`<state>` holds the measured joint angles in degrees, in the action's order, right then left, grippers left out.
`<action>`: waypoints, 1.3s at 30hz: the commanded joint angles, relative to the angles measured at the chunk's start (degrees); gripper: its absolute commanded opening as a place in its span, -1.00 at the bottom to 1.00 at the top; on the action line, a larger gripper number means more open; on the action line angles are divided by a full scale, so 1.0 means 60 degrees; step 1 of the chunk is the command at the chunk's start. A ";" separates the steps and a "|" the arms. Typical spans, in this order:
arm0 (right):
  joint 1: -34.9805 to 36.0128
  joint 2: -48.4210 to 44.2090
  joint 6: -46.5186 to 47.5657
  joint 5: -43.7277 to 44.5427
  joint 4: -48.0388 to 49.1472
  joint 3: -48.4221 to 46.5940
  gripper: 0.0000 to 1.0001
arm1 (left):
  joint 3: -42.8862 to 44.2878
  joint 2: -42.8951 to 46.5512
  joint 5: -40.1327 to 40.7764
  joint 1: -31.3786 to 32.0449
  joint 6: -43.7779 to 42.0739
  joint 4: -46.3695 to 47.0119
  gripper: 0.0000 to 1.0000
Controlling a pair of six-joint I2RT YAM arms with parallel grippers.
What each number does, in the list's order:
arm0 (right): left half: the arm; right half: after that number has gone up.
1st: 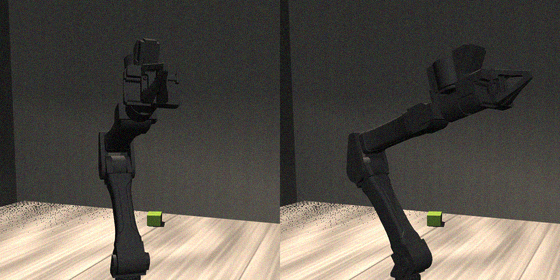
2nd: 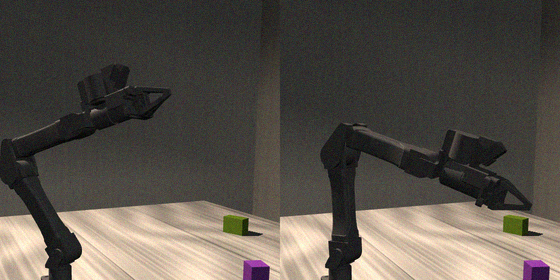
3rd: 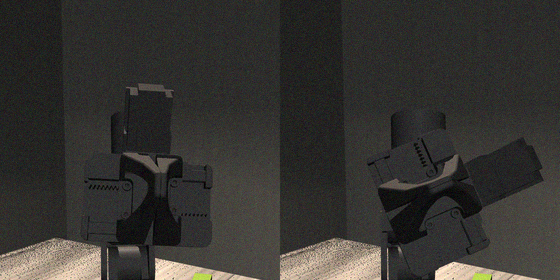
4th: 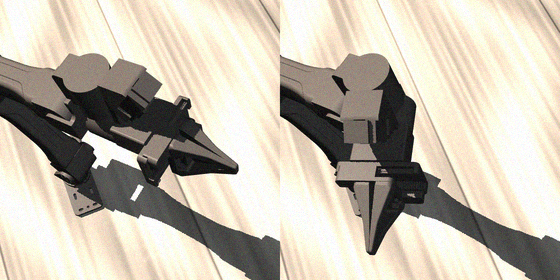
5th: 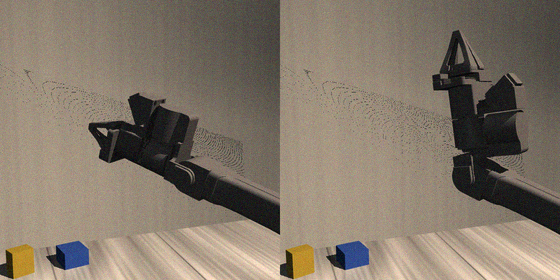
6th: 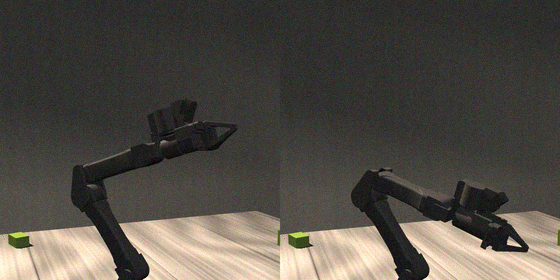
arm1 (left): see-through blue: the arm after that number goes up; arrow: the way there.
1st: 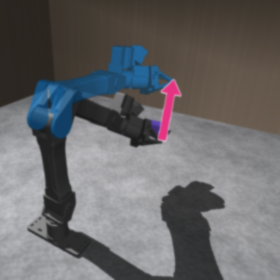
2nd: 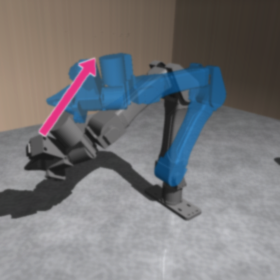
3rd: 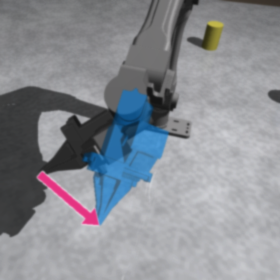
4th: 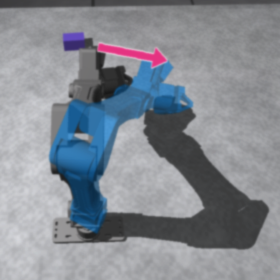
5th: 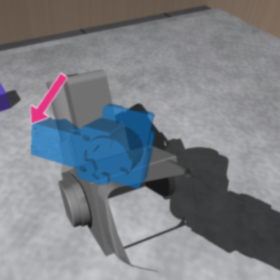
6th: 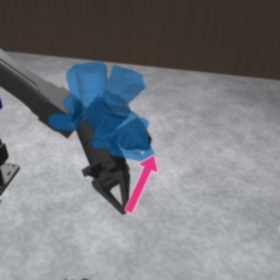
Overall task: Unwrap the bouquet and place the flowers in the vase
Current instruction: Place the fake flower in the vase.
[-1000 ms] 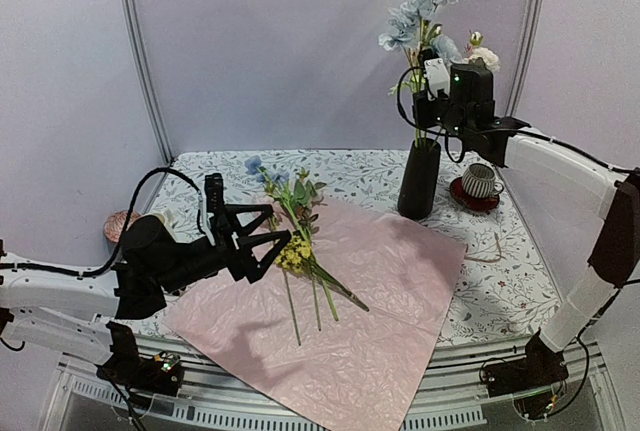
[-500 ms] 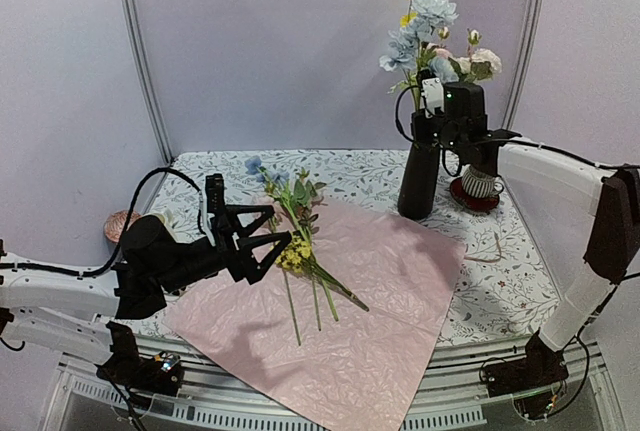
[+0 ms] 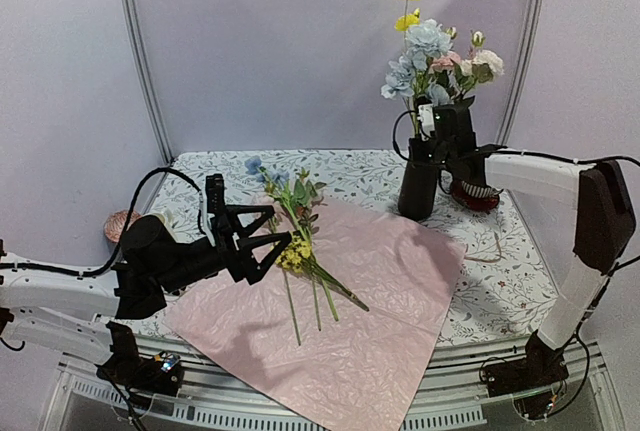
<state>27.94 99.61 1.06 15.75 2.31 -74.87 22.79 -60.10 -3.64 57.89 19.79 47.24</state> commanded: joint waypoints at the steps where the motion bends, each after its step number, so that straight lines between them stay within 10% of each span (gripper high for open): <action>1: 0.0001 0.0160 -0.0125 -0.0039 -0.0383 0.0058 -0.60 | 0.0187 0.0078 -0.0054 0.0048 -0.0108 -0.0044 0.90; 39: 0.0015 -0.4274 -0.1470 -0.3538 -0.2618 0.2617 0.98 | 0.0256 0.0296 0.1300 0.0015 0.0581 -0.1664 0.97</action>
<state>27.99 78.24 -5.56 0.82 -11.77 -62.83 22.83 -59.51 0.80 57.87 21.23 42.02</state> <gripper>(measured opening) 0.981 0.983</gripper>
